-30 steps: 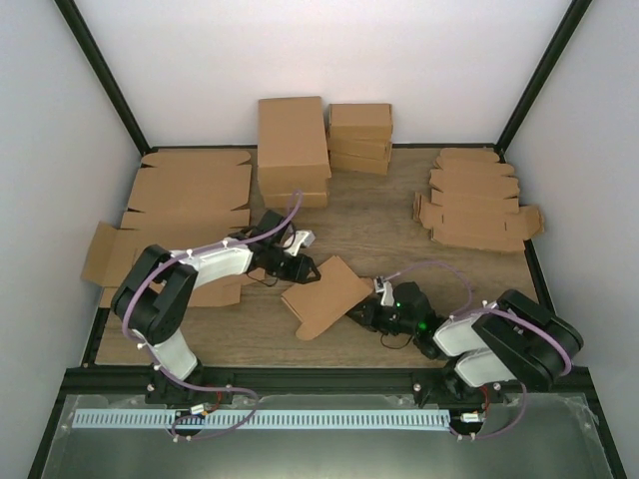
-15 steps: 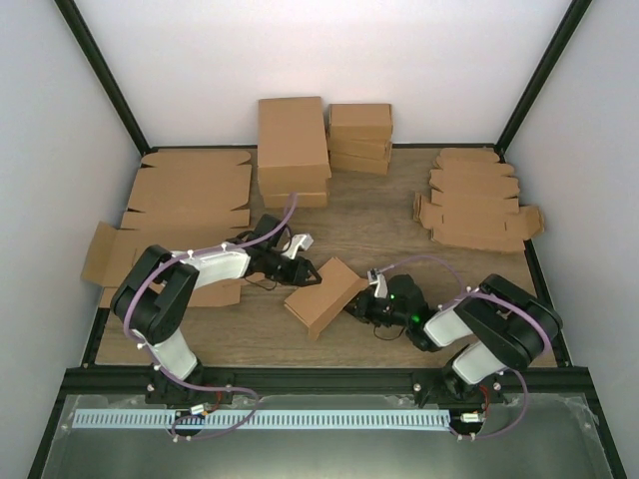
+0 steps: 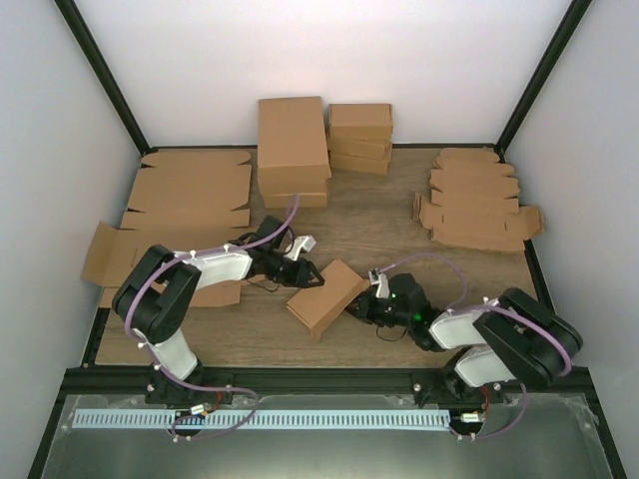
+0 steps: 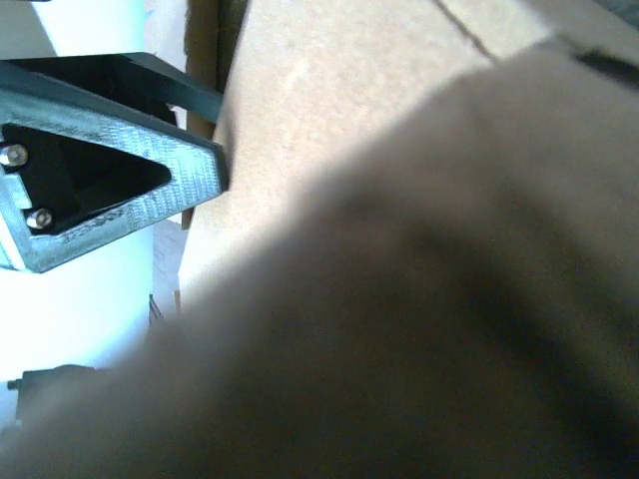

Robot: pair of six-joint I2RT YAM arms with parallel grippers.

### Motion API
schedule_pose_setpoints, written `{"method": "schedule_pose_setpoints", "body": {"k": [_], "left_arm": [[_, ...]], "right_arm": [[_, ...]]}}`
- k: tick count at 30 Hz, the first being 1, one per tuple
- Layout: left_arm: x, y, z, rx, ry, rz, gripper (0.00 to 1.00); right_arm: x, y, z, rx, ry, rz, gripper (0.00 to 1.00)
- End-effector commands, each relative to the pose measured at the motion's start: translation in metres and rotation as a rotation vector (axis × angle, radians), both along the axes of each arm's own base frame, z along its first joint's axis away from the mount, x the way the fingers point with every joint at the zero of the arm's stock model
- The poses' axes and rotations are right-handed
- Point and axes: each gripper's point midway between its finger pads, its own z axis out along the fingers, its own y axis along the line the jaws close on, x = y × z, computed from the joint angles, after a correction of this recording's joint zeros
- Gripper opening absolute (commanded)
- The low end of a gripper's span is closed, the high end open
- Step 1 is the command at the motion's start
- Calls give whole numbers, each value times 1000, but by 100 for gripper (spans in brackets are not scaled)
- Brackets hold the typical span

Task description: Fold the paper box

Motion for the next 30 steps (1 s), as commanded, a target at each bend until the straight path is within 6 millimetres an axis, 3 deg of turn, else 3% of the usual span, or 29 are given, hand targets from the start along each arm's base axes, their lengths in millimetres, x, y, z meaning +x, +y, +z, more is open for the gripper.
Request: {"method": "schedule_pose_setpoints", "body": {"k": [1, 6, 10, 14, 19, 30], "left_arm": [[-26, -18, 6, -82, 74, -77, 43], [-37, -30, 4, -96, 99, -114, 44], [-41, -35, -1, -102, 114, -111, 47], [-55, -51, -7, -113, 152, -176, 55], [-62, -68, -15, -116, 179, -240, 57], [-75, -97, 11, -204, 219, -295, 46]], "right_arm": [[10, 6, 27, -31, -119, 22, 1], [11, 6, 48, -68, -171, 38, 1], [7, 1, 52, -86, -173, 36, 1], [4, -2, 53, -99, -173, 43, 1], [4, -8, 55, -124, -178, 29, 1], [7, -20, 84, -174, -243, -4, 1]]}}
